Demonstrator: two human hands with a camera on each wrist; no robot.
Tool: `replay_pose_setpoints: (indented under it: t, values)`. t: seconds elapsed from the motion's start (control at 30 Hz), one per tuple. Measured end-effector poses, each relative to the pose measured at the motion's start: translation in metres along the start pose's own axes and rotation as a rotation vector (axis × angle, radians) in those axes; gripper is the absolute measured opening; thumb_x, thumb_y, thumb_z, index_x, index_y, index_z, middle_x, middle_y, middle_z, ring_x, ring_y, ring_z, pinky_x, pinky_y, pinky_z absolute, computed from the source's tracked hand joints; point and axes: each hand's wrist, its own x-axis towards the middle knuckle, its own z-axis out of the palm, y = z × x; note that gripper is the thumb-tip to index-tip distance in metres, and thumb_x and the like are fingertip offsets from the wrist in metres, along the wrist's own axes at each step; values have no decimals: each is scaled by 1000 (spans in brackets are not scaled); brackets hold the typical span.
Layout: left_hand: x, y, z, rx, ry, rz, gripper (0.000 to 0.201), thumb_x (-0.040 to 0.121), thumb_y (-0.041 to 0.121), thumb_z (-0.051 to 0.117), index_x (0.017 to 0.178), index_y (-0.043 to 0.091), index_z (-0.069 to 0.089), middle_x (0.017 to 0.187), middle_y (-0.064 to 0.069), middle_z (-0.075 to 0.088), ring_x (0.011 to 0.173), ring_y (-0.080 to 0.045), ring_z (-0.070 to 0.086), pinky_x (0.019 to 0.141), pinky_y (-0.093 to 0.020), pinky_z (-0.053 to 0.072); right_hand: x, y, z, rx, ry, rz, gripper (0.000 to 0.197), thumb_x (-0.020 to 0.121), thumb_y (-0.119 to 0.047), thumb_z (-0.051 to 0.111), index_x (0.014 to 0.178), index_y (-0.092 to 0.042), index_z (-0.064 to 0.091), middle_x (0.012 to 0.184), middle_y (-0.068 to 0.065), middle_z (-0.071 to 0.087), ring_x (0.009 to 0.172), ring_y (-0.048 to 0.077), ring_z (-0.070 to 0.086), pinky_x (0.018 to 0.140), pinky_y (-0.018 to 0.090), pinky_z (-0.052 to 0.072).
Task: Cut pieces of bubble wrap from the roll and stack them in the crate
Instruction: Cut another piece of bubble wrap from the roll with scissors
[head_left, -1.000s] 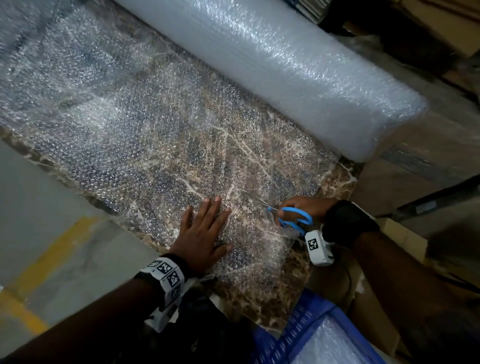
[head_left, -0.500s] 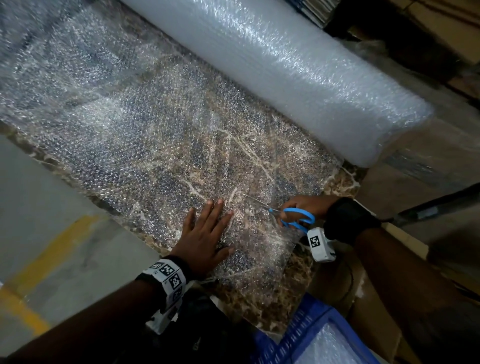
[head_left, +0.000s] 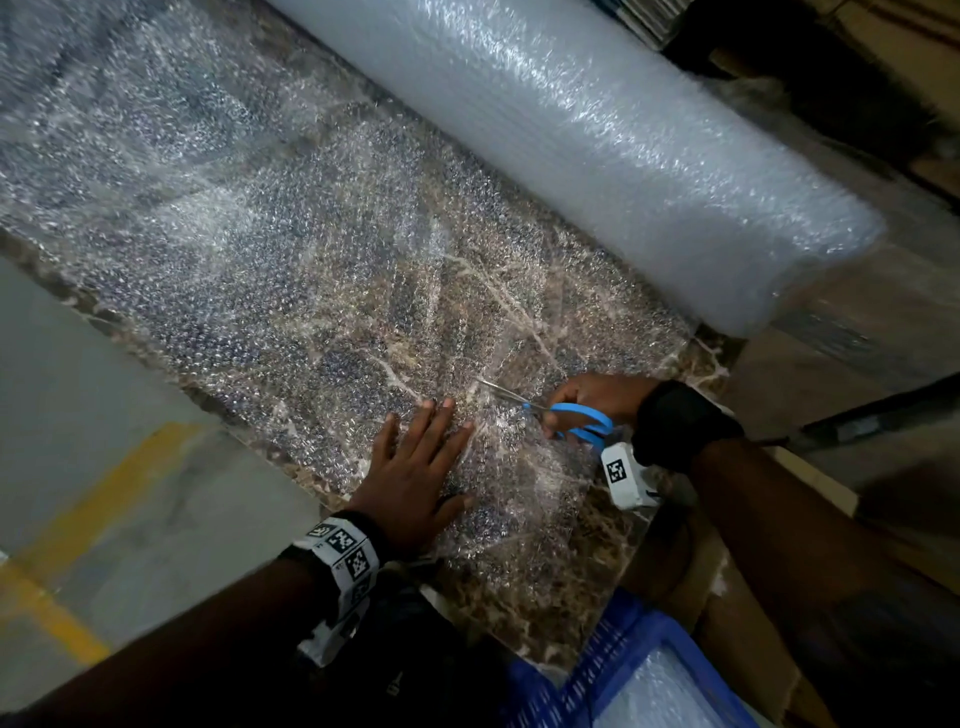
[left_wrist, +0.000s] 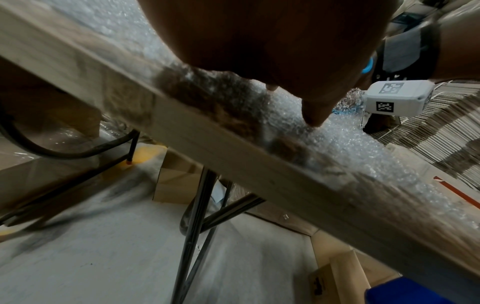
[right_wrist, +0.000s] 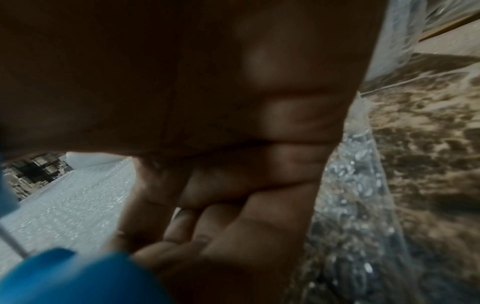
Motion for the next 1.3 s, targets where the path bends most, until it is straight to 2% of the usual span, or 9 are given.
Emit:
replay_pose_setpoints:
  t: [0.07,0.17,0.33,0.47,0.67,0.83,0.93,1.07,1.3]
  values:
    - [0,-1,1,-1,-1,5,81,91,72,28,156,26,12,164,-4,-4,151,-26,-5,116,-61,4,0,5,3,-13,36,9,75,65,-75,63,84,-3,71,78,14,71,68,34,63,67,36,50]
    - [0,-1,1,-1,2,6,81,91,72,31,156,26,14,164,-4,-4,151,-26,-5,116,-60,5,-4,15,6,-21,57,4,69,63,-69,68,75,0,66,67,12,66,58,21,58,60,30,46]
    - [0,-1,0,-5,3,8,81,91,70,30,156,26,12,164,-3,-7,150,-25,-7,116,-60,3,-14,23,6,87,21,26,74,70,-72,62,88,0,68,80,24,67,63,26,62,59,31,51]
    - [0,0,-1,-14,-5,6,81,91,70,31,156,28,10,164,-3,-7,150,-25,-8,116,-60,3,-15,12,6,115,-40,8,64,74,-76,53,88,-15,70,78,8,68,64,19,62,60,30,49]
    - [-1,0,-2,-21,-2,10,81,91,70,32,156,28,7,164,-3,-8,150,-25,-9,116,-59,2,-9,-2,-3,140,-84,51,81,76,-75,56,98,1,67,82,15,67,66,22,63,61,30,50]
    - [-1,0,-2,-20,0,14,82,91,70,33,156,28,7,164,-3,-7,150,-26,-7,116,-59,0,-6,-12,-7,92,-93,45,71,69,-80,56,86,-13,70,70,1,65,64,19,62,64,34,50]
    - [-1,-1,-4,-24,3,22,82,91,69,33,156,27,8,164,-3,-5,150,-27,-6,116,-59,-1,-11,-10,-10,118,-92,40,87,66,-79,60,97,1,67,75,10,64,64,23,61,59,30,49]
    - [-1,0,-4,-23,-6,19,82,91,69,34,156,26,10,164,-4,-5,150,-27,-5,116,-60,2,-21,3,-9,138,-81,85,94,52,-88,65,94,-5,69,77,11,66,63,20,63,59,29,51]
    - [-1,0,-3,-25,7,28,81,91,68,37,156,24,15,164,-6,-1,151,-28,-1,115,-61,5,-9,-6,-6,171,-97,71,87,58,-86,65,95,-7,71,81,16,65,65,22,62,60,29,51]
